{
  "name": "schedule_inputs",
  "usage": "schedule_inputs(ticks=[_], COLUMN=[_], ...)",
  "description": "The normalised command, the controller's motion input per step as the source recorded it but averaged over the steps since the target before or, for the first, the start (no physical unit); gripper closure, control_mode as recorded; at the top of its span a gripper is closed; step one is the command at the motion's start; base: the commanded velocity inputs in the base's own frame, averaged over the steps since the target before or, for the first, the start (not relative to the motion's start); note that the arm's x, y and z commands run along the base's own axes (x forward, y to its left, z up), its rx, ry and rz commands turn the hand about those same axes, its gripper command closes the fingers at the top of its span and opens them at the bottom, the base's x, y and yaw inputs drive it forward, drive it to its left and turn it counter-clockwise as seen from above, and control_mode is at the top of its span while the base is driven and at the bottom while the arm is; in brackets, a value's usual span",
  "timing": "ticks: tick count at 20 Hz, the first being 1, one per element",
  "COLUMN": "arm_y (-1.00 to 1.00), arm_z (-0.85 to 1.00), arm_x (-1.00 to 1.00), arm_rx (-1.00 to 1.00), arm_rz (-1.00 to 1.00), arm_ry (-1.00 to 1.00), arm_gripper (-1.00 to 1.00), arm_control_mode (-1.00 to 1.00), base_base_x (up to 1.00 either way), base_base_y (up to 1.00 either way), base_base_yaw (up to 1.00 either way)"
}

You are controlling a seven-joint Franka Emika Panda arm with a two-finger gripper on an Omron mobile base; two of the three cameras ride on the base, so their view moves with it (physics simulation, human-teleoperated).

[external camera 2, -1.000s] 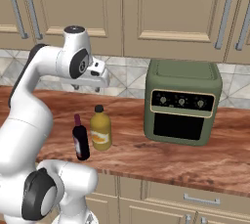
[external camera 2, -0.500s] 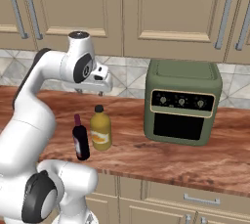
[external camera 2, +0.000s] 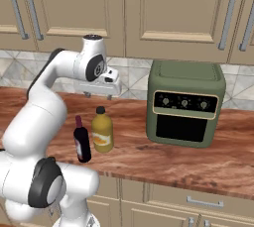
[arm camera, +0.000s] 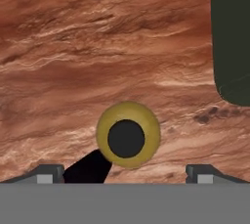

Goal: There is a wine glass and glass cup on the dining counter. Place the wine bottle next to the wine glass and the juice bottle next to the glass cup.

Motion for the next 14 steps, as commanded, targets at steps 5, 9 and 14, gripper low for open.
schedule_inputs(ticks=[5,9,14], arm_y=[0.00,0.01,0.00], arm_z=[-0.20,-0.13,-0.18], arm_x=[0.20,-0.05,-0.06], arm_rx=[0.00,0.00,-0.02], arm_rz=[0.00,0.00,-0.01], arm_ry=[0.01,-0.01,0.00], arm_gripper=[-1.00,-1.00,-1.00], arm_control_mode=[-1.00,-1.00,-1.00], base_base_x=[0.00,0.00,0.00], base_base_y=[0.00,0.00,0.00], base_base_yaw=[0.00,0.00,0.00])
